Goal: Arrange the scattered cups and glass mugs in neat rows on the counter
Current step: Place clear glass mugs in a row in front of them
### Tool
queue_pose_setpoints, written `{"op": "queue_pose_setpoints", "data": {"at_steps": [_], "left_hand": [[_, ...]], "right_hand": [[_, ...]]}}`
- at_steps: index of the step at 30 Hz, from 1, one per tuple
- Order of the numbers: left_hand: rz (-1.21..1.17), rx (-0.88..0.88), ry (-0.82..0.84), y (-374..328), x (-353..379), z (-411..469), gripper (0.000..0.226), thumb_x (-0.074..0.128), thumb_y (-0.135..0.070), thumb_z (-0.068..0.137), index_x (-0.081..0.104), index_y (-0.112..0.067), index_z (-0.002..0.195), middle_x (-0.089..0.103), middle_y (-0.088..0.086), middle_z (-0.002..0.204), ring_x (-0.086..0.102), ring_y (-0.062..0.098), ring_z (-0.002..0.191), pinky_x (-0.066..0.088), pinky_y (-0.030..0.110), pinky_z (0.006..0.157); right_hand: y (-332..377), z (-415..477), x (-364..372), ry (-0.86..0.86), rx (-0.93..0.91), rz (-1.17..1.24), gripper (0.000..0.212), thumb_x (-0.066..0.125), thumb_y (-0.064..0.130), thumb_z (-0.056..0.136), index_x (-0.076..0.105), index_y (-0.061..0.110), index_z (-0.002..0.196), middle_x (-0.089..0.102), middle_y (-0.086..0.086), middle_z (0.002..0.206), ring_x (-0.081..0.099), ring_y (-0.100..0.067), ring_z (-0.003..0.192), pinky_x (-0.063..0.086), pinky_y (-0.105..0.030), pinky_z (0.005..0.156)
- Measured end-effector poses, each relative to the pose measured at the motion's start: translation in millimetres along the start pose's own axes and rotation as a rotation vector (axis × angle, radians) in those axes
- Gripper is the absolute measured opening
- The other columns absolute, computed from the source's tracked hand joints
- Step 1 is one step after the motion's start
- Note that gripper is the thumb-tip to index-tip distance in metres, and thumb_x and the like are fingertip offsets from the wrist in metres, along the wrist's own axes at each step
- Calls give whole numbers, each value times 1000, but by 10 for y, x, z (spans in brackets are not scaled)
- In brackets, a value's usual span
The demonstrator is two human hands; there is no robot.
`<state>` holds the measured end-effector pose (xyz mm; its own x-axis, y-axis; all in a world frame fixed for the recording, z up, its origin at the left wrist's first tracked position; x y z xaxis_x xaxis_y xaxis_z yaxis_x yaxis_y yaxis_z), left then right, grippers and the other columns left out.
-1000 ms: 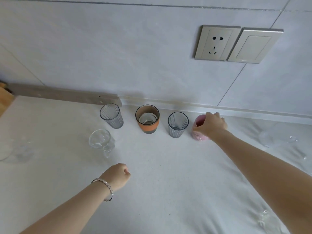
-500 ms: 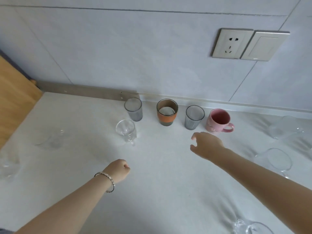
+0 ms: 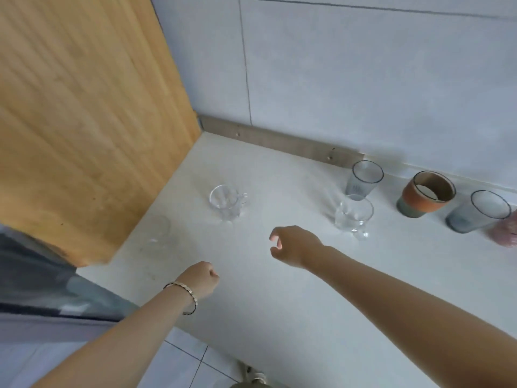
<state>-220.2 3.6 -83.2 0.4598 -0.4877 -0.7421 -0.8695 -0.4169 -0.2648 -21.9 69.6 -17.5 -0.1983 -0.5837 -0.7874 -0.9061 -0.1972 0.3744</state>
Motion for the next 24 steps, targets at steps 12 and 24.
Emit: {"op": "queue_pose_setpoints", "data": {"at_steps": [12, 24], "left_hand": [[-77, 6, 84, 850, -211, 266, 16, 39, -14, 87, 41, -13, 71, 45, 4, 74, 40, 20, 70, 32, 28, 63], [48, 133, 89, 417, -295, 525, 13, 38, -13, 85, 46, -16, 75, 51, 3, 80, 44, 20, 72, 34, 27, 67]], "right_hand": [[1065, 1189, 188, -217, 58, -333, 44, 56, 21, 92, 44, 16, 134, 23, -8, 149, 35, -27, 132, 42, -33, 94], [581, 851, 188, -238, -121, -379, 28, 51, 15, 95, 59, 13, 121, 31, -4, 150, 49, -29, 117, 44, -34, 85]]}}
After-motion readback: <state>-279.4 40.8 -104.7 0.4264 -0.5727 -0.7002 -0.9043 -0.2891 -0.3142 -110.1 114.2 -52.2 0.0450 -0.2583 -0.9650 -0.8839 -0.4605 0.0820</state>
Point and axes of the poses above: each hand's wrist, its own z-axis towards the middle knuckle, its own x-axis out of the palm, y = z × x, the point moved 7 cm from there along z, towards the middle knuckle
